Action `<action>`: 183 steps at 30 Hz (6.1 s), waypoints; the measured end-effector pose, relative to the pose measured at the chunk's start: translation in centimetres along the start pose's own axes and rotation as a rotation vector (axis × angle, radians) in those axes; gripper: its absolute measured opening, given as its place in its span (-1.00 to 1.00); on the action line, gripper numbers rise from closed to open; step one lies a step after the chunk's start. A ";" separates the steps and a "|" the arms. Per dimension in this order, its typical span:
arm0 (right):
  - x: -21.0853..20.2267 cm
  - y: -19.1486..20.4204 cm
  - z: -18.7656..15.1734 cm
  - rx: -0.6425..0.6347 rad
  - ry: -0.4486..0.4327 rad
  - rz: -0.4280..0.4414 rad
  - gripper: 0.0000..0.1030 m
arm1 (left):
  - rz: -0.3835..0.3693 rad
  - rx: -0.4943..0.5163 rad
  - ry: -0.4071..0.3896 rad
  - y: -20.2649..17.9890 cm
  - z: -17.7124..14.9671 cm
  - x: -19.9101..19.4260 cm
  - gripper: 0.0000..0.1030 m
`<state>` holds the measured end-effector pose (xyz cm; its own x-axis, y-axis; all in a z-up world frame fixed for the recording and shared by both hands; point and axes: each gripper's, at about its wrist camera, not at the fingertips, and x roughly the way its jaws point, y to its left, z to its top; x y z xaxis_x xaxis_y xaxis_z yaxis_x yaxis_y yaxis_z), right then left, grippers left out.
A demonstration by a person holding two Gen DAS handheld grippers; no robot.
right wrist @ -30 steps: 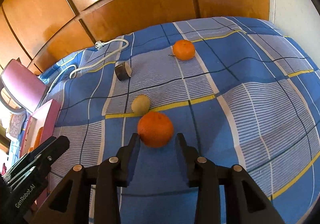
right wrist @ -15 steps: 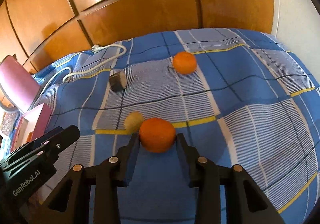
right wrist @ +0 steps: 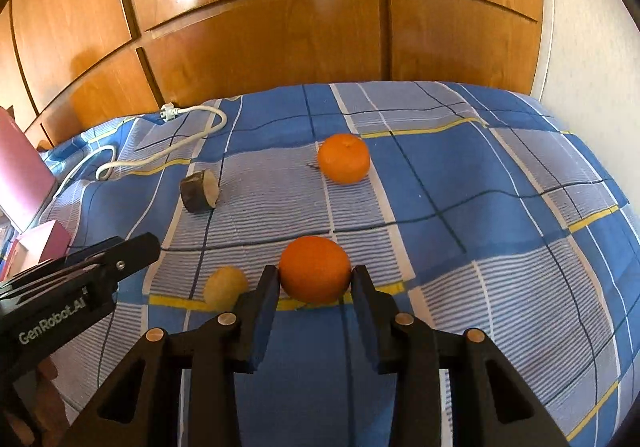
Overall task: Organize fruits
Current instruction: 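Grasp dark cylindrical piece with left tool while right tool grasps an orange, then carry dark piece and orange in both tools over the tray, then open left tool to drop dark piece while right tool releases orange in tray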
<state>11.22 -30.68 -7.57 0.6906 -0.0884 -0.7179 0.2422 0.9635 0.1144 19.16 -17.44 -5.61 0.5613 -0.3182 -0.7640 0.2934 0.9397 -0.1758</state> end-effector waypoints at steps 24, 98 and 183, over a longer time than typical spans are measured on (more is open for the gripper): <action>0.9 -0.2 0.5 0.013 0.005 0.032 -0.26 | 0.015 0.006 0.026 -0.8 3.8 4.8 -0.53; -4.1 4.8 -5.9 -0.125 0.117 0.180 -0.26 | 0.038 -0.058 -0.032 3.6 -11.5 -8.6 -0.53; -9.6 18.9 -4.5 -0.259 0.085 0.442 -0.22 | 0.288 -0.292 -0.227 17.3 -11.7 -20.7 -0.50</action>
<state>6.05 -10.48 -1.60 0.6288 0.3516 -0.6935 -0.2440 0.9361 0.2534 3.57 6.84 -0.03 0.7525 -0.0281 -0.6580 -0.1111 0.9794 -0.1689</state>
